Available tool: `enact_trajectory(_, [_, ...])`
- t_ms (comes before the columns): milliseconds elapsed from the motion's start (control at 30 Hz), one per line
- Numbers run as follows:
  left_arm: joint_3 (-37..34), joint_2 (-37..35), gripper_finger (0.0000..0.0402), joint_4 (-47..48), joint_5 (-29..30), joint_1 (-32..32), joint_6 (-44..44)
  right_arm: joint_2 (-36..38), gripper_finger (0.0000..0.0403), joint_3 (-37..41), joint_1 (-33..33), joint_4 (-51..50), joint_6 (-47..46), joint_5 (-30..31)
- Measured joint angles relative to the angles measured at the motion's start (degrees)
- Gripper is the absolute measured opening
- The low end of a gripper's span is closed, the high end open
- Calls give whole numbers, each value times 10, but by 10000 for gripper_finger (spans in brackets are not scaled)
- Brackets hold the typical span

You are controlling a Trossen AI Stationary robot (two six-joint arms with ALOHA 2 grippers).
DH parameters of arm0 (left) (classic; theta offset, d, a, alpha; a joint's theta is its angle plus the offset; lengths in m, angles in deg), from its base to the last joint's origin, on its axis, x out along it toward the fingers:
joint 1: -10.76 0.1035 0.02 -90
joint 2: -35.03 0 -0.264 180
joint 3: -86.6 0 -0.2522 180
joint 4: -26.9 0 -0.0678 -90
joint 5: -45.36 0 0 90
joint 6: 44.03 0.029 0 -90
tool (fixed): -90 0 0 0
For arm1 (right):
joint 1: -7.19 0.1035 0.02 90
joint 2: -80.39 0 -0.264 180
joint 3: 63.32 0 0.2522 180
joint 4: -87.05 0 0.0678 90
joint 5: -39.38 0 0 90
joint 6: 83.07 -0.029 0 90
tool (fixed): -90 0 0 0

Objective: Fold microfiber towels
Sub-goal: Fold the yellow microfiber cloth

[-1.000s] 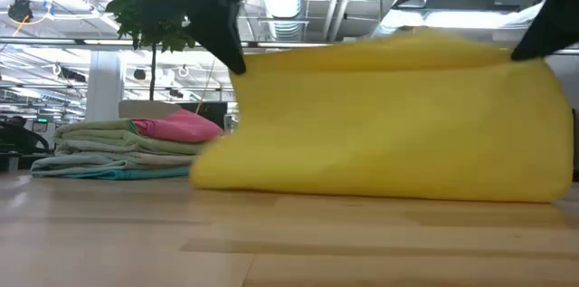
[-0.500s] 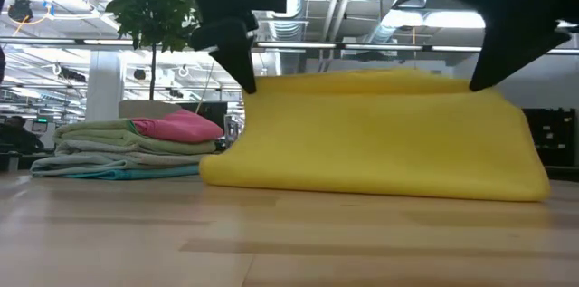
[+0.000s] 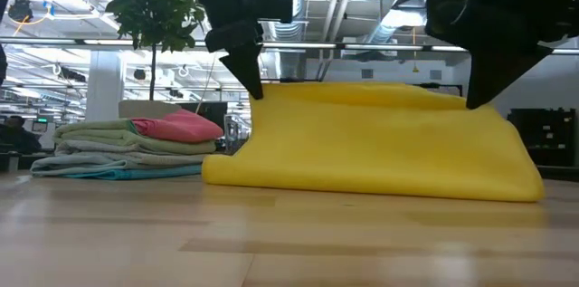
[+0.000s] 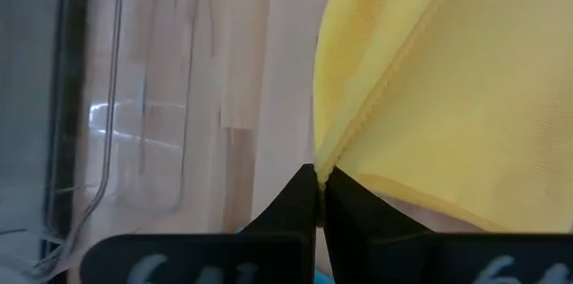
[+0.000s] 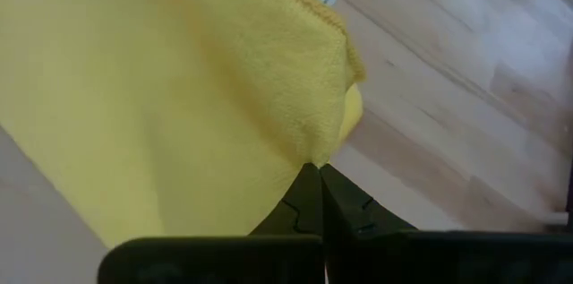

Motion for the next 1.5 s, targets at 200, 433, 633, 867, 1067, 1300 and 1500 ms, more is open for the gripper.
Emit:
enact_trajectory(200, [0,9,0,-15,-12,15,-3,0,20,22,-14,6,-5,-7])
enact_trajectory(433, [-1,63,0,-3,-10,30,20,1,23,58,-45,73,38,-17])
enact_trajectory(633, [-1,102,0,4,58,37,22,0,40,88,-74,96,59,-15])
enact_trajectory(867, [5,92,0,57,83,34,20,0,62,94,-92,86,75,-17])
enact_trajectory(1067, [4,92,0,70,70,36,-4,0,96,94,-100,91,94,-7])
enact_trajectory(1300, [4,92,2,39,68,36,7,30,137,90,-68,100,56,64])
enact_trajectory(1500, [4,92,63,-12,33,36,33,29,145,90,-78,111,70,71])
